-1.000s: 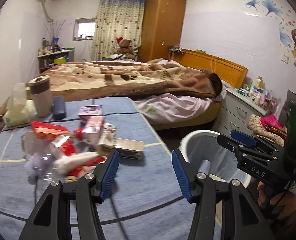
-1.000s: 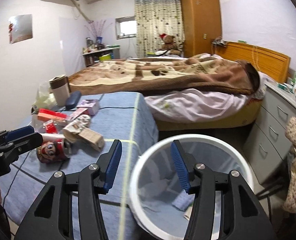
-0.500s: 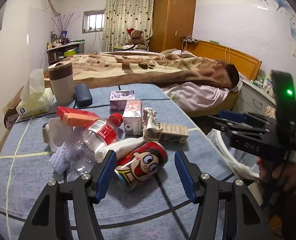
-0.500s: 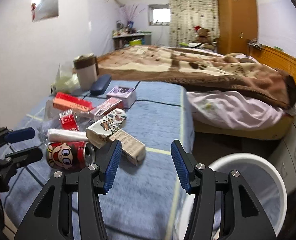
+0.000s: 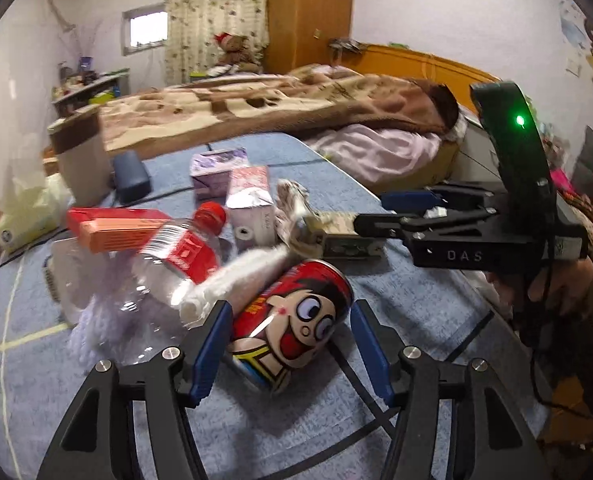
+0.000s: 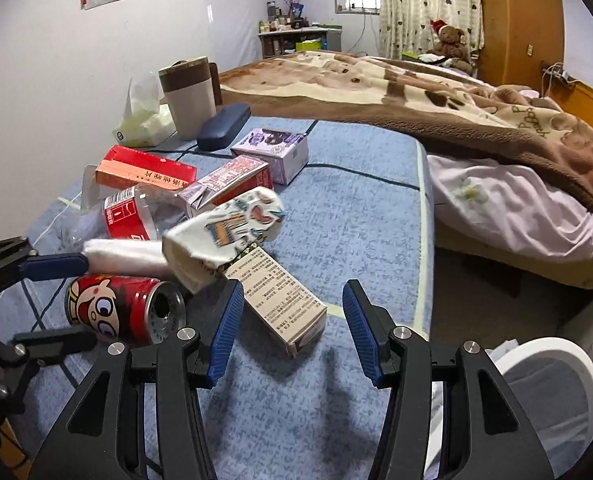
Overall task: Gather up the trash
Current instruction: 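Move both tools back to the bed toward the red can and paper carton, then grasp the red cartoon can with the left gripper while the right gripper grasps the paper carton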
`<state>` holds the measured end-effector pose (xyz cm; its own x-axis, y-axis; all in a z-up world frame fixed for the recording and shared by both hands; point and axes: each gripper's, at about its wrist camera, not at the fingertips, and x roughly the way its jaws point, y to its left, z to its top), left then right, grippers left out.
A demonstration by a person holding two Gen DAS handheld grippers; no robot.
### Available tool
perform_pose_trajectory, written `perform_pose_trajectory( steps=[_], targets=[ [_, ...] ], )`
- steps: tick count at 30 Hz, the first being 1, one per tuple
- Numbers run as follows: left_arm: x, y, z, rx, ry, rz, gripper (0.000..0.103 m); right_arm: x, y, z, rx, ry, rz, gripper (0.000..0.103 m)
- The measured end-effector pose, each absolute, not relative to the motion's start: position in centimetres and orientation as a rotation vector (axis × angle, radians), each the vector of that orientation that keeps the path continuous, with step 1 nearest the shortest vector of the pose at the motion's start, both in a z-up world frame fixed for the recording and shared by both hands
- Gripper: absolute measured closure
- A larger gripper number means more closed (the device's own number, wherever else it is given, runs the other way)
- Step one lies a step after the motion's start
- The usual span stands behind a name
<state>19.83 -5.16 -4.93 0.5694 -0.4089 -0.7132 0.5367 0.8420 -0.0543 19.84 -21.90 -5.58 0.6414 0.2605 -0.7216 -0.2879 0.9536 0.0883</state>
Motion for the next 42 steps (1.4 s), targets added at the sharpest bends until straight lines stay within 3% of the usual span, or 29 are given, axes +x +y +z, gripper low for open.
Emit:
perform_pose_trajectory(
  steps=[13,17,30,32,36,42],
  targets=[
    [21.6,-5.4,-7.4,0.192,0.882,-0.592,0.041,20.9,-20.7,-6.6,-0.103,0.882,0.387,0.049],
    [21.6,-4.7,-7.6,0.176,0.893,-0.555,0.041,21.1,-20.6,-6.5,-0.102,0.877,0.404,0.039],
    [19.7,-2.3,-7.5,0.09,0.895,-0.45,0.041,20.6,-20.3,-6.6,-0.072,0.88,0.418,0.039],
    [19.4,-2.0,-7.3,0.081,0.888,-0.431,0.042,20.3,-20.1,-6.8,-0.065,0.881,0.417,0.041],
    [18.8,-1.3,-7.3,0.054,0.889,-0.403,0.044,19.9,-19.9,-7.1,-0.068,0.882,0.397,0.063],
    [18.0,-0.8,-7.0,0.036,0.884,-0.363,0.044,18.4,-20.0,-6.9,-0.051,0.86,0.391,0.065]
  ],
)
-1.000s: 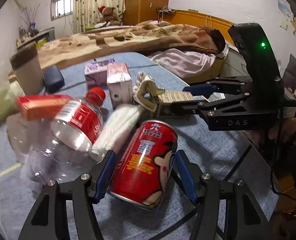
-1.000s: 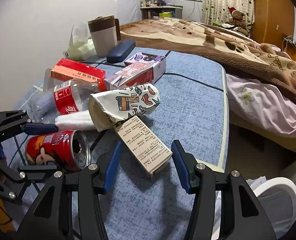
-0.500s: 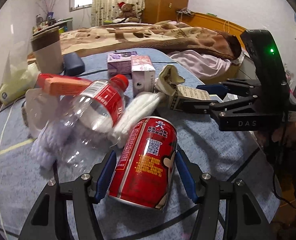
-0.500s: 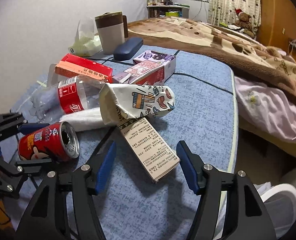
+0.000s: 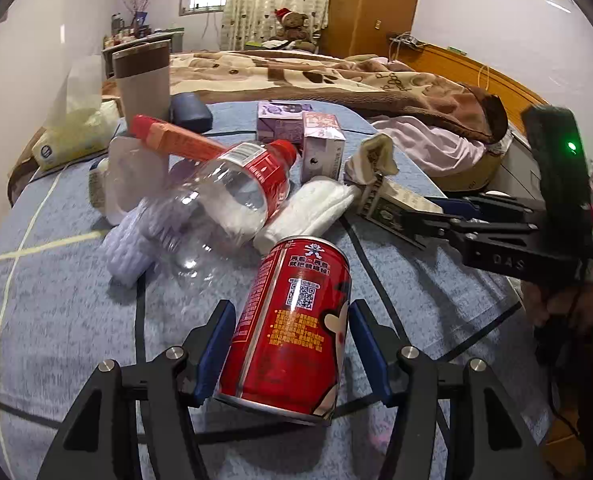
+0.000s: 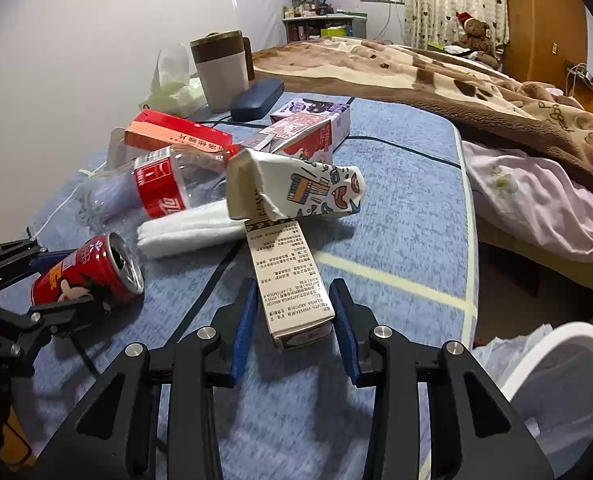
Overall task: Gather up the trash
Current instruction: 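Grasp the red cartoon can with the left gripper while the right gripper grasps the paper carton, then carry the can and carton over the bin and release both into it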
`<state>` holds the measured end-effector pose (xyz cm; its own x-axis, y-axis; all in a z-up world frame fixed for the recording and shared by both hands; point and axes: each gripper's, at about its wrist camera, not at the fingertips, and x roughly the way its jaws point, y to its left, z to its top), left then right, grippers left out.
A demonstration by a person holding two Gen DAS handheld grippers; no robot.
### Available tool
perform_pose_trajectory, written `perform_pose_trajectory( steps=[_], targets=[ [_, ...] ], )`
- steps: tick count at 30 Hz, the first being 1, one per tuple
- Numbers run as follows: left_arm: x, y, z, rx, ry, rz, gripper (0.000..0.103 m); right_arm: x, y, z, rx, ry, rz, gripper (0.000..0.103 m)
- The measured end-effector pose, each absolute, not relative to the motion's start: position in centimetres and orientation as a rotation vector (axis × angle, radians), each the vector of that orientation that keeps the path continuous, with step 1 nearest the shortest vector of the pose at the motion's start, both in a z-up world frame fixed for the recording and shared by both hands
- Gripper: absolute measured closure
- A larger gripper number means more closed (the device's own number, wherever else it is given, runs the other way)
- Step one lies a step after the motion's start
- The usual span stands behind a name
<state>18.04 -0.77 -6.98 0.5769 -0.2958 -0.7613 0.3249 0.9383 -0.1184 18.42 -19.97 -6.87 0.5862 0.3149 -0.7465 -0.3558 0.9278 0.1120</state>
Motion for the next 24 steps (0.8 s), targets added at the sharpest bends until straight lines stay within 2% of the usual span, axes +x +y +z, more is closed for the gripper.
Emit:
perform_pose_trajectory(
  steps=[24],
  targets=[
    [13.6,-1.1,-4.0,0.002,0.798,-0.326,0.048,12.5,-21.3,-4.1,0.13,0.726,0.373,0.068]
  ],
)
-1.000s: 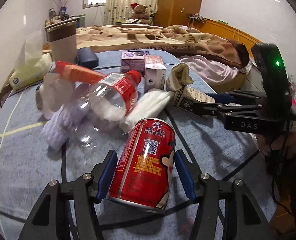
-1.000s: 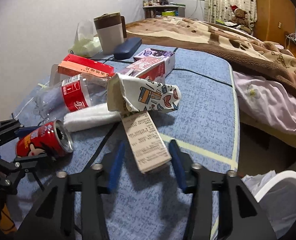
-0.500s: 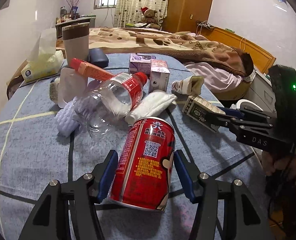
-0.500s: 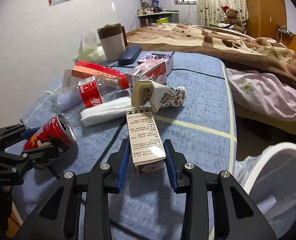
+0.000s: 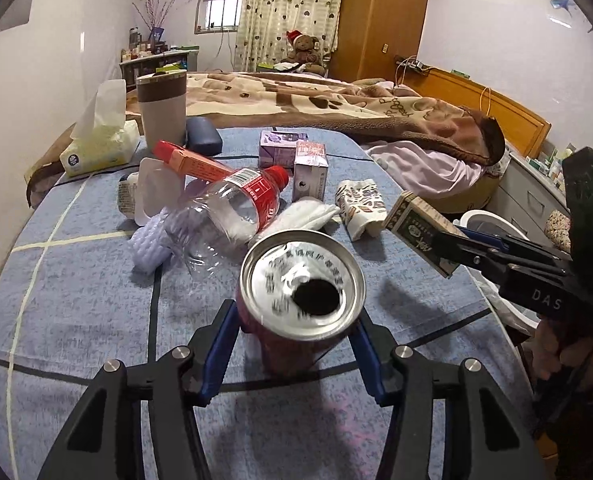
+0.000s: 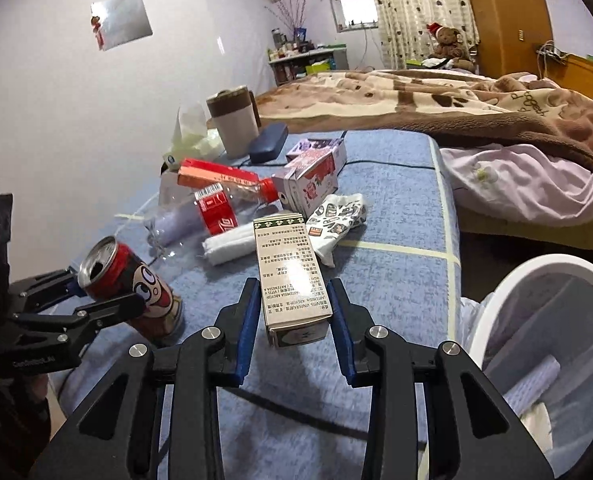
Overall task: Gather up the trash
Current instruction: 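Carry the can and carton over the bin and release both into it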
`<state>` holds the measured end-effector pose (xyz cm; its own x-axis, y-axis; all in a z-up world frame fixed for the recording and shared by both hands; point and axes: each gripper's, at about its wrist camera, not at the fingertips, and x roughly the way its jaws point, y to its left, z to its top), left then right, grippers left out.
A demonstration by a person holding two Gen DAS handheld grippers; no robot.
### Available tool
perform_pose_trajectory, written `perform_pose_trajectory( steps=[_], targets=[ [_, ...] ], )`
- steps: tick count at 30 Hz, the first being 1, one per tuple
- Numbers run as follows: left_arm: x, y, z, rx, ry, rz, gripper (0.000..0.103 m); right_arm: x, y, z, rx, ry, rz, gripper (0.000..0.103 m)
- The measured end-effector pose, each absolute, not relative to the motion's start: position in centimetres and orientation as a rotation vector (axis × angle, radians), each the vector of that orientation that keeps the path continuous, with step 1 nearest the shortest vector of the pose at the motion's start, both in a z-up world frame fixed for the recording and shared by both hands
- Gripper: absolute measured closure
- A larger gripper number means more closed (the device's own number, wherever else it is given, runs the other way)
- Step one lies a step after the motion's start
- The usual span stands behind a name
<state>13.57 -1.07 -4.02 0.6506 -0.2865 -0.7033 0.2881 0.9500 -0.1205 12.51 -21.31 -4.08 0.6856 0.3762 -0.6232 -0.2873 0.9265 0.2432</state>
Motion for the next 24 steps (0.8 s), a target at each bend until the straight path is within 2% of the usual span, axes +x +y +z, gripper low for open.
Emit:
perform_pose_trajectory(
  steps=[24],
  targets=[
    [10.3,-7.5,2.3,0.036,0.628,-0.422,0.048,6.9,-27.2,0.3,0.184,0.527,0.145,0.068]
  ],
)
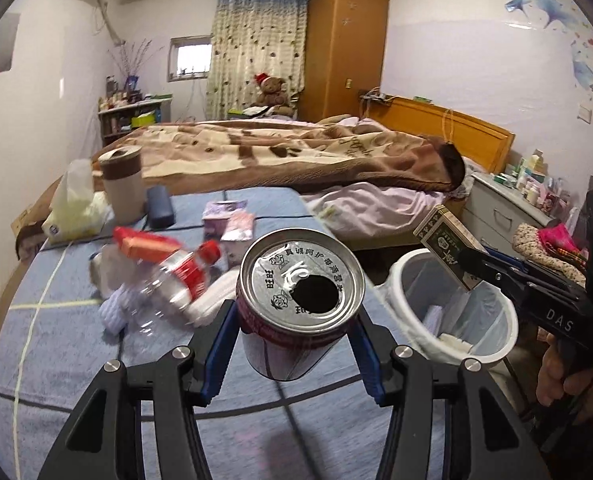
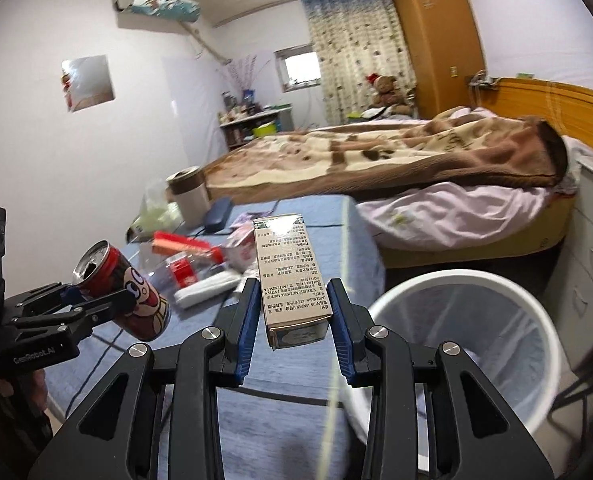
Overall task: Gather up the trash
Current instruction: 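Carry the can and carton over the bin and release both into it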
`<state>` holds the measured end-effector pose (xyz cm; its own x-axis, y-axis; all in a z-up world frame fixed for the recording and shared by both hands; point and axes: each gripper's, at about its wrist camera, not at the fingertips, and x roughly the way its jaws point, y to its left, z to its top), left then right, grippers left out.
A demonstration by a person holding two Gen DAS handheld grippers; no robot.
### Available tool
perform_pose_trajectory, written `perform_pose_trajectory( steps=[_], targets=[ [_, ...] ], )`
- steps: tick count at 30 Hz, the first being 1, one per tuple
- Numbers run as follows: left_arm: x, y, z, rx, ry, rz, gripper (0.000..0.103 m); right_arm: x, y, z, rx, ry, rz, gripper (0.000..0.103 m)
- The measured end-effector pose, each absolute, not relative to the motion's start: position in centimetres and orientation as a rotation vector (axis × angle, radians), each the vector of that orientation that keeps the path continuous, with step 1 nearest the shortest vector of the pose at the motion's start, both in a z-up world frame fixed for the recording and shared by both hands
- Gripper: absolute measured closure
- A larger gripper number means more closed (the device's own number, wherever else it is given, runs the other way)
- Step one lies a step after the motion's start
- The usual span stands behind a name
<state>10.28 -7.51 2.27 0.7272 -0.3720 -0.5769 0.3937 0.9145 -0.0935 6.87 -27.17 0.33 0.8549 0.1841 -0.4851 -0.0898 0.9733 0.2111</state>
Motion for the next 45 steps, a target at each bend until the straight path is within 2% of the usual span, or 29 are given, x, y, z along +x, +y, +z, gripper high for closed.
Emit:
perform_pose_trajectory(
  steps=[16,29,45],
  targets=[
    [10.5,-16.5,2.9,0.078,0.603,-0.572,0.048,4.5,-32.7,0.0,0.224,0.51,-0.075,0.068],
    [11.4,-23.6,1.0,0.11,0.642,-0.719,0.048,3.8,-36.3,-2.2,0.256,0.594,-0.214,0.068],
    [13.4,-27.2,-1.4,0.131,0.697,-0.765,0.048,4.3,-37.4,-3.4,0.229,0.673,-0.272,0.067]
  ],
)
